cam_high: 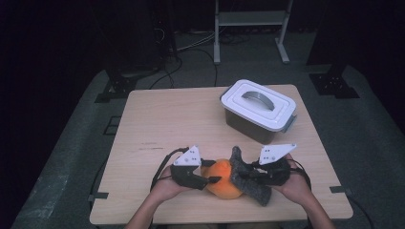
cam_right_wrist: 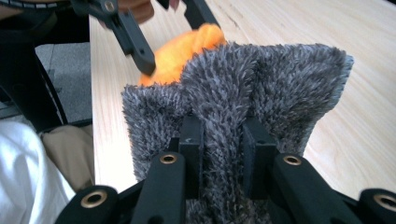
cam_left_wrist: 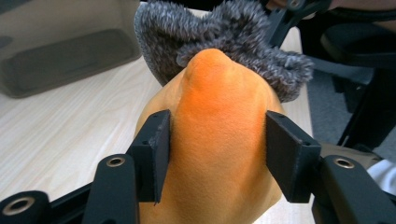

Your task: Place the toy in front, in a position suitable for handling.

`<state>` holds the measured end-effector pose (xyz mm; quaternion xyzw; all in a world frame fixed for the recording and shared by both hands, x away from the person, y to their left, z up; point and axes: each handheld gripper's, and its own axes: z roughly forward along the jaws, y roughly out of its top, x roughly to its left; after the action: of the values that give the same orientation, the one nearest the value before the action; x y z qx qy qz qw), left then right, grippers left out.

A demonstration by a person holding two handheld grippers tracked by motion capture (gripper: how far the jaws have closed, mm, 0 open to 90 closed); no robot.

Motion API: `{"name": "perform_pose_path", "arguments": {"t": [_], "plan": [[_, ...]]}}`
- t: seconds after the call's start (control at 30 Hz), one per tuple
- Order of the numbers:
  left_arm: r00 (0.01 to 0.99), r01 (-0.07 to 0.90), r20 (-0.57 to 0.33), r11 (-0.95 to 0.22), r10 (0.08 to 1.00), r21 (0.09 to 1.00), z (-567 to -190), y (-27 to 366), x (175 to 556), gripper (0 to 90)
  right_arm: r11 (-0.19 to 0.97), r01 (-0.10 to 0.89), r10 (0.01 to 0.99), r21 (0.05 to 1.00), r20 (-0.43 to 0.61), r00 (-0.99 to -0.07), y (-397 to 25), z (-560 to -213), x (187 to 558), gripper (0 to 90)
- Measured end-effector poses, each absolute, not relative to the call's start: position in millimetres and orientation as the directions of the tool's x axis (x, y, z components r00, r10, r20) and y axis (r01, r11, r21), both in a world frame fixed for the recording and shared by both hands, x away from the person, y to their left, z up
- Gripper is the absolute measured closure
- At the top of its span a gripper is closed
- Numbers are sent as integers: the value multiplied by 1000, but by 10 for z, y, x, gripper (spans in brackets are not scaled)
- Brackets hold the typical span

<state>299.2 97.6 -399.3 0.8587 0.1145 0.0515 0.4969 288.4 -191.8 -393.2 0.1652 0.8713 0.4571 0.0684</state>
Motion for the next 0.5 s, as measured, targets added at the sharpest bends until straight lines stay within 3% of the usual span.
{"name": "perform_pose_path", "arguments": {"t": [0.13,0.3,0.5], "plan": [[967,165,-65,-410,248,897,-3935,1035,3014,380,533,242,352,811,47,-935,-1973,-3990,2900,723],[953,200,-73,-430,294,880,-4027,1036,3072,220,527,250,339,813,69,-938,-1995,-4004,2921,723],[950,279,-183,-426,251,861,-4208,1024,3159,201,517,269,338,813,95,-936,-2041,-4041,2951,719]]}}
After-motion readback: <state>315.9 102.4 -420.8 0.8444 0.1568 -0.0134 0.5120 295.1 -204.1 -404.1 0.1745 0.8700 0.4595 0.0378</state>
